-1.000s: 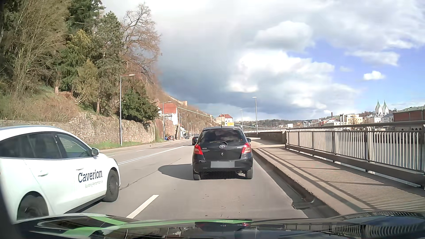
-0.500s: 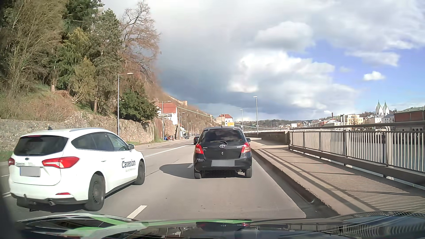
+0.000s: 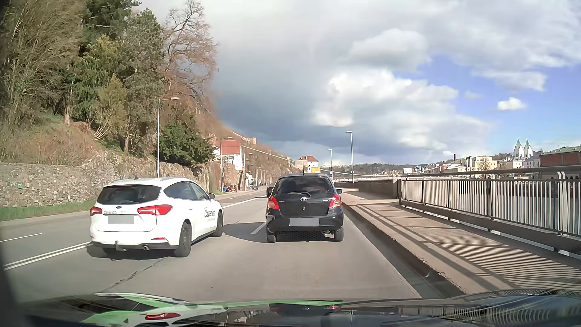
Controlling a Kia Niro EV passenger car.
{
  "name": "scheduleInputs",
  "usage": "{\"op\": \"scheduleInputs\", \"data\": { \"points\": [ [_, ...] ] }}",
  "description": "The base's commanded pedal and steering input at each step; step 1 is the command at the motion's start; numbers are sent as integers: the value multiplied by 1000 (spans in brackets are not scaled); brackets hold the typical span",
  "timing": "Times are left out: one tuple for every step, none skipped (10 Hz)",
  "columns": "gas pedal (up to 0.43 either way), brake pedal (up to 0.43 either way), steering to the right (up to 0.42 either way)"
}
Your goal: Follow the waypoints while adhering to traffic rules and regulations
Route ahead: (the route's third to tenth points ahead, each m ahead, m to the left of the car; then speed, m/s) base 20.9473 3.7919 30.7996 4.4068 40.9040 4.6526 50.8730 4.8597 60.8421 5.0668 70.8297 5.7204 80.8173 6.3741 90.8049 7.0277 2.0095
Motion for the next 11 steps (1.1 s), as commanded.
{"op": "scheduleInputs", "data": {
  "points": [
    [138, 0, -5],
    [110, 0, -5],
    [98, 0, -5],
    [87, 0, -5],
    [87, 0, -5],
    [87, 0, -5],
    [87, 0, -5],
    [87, 0, -5],
    [87, 0, -5],
    [59, 0, -5],
    [20, 0, -4]
  ]
}}
